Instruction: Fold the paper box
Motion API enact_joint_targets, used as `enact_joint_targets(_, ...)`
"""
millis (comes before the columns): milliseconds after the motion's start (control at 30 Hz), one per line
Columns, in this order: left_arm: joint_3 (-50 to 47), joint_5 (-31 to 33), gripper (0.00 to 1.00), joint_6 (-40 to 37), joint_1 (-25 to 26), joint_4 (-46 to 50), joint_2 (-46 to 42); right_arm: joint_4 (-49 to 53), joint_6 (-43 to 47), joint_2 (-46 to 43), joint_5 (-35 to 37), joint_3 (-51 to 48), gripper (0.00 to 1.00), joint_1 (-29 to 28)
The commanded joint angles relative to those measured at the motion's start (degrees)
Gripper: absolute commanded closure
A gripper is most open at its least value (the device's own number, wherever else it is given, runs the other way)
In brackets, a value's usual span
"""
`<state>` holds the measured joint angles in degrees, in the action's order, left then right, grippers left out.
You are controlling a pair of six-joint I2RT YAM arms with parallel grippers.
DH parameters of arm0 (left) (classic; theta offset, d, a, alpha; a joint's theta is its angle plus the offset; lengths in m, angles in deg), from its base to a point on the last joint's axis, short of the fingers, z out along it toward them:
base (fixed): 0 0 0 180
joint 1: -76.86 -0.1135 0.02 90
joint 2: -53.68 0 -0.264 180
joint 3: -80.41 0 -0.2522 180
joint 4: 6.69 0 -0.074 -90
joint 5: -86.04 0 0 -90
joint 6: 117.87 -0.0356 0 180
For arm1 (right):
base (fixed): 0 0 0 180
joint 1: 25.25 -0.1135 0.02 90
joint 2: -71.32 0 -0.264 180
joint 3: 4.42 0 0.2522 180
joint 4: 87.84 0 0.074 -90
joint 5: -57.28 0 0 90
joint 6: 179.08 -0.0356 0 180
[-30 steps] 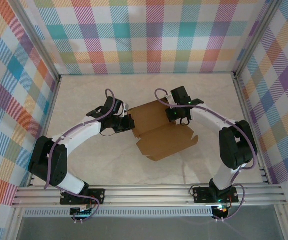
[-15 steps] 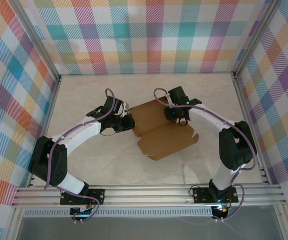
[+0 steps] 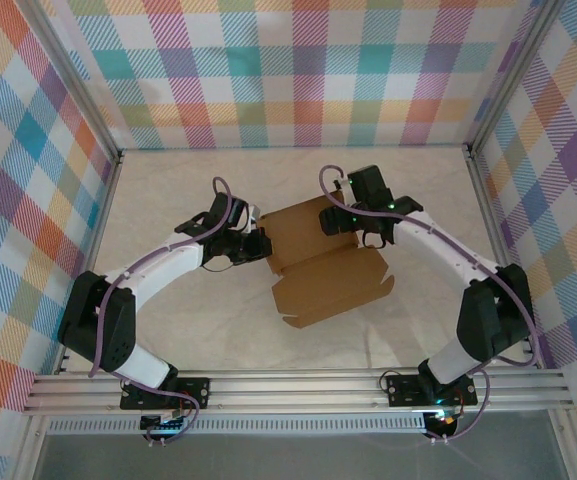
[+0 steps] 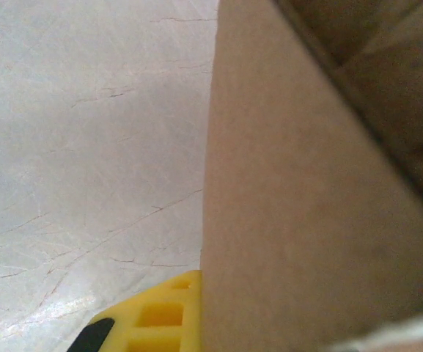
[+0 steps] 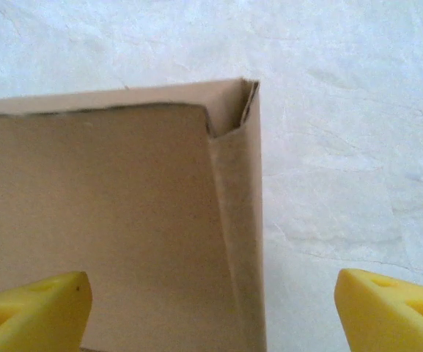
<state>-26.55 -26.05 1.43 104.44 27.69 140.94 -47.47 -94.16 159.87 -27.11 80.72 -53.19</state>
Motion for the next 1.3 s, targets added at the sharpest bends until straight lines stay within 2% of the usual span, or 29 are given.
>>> enact_joint_targets(0,1.24,-1.73,1.00,0.36,0.46,-1.24,0.38,-0.07,-1.71,-3.07,-0.80,0.97,0.12,0.74)
enact_joint_targets(200,1.10,-1.51,1.00,0.73,0.46,-1.56,0.36,-1.00,-2.56,-6.96,-0.07,0.11,0.12,1.35)
enact_joint_targets(300,1.31,0.74,1.00,4.07,0.44,-0.98,0.74,-1.56,-3.81,-9.72,0.02,-1.46,0.11,1.71)
enact_joint_targets(367,4.04,4.02,1.00,7.77,0.43,4.70,2.33,-1.48,-4.70,-12.00,-0.02,-2.73,0.11,1.92)
enact_joint_targets(567,7.16,4.77,1.00,13.27,0.46,11.95,7.92,-0.45,-5.54,-16.77,-1.18,-5.42,0.11,2.39)
enact_joint_targets(933,7.21,6.79,0.99,13.86,0.46,15.93,11.00,-0.76,-4.67,-19.21,-1.10,-8.33,0.11,2.90)
enact_joint_targets(1000,7.05,6.98,0.94,13.70,0.46,16.71,11.89,-1.26,-4.76,-19.21,-1.25,-8.83,0.11,2.89)
enact_joint_targets(1100,7.07,7.68,0.81,13.48,0.43,18.04,12.85,-2.02,-5.09,-19.16,-1.48,-9.78,0.11,2.90)
enact_joint_targets(1167,7.31,7.70,0.67,13.55,0.41,18.47,13.28,-2.82,-5.19,-19.19,-1.47,-10.58,0.11,2.98)
enact_joint_targets(1200,7.52,7.68,0.64,13.62,0.44,18.49,13.44,-2.96,-5.16,-19.16,-1.48,-10.84,0.11,2.98)
enact_joint_targets(1267,8.27,7.92,0.48,14.02,0.44,18.83,13.38,-3.36,-4.97,-18.74,-1.65,-11.08,0.11,3.15)
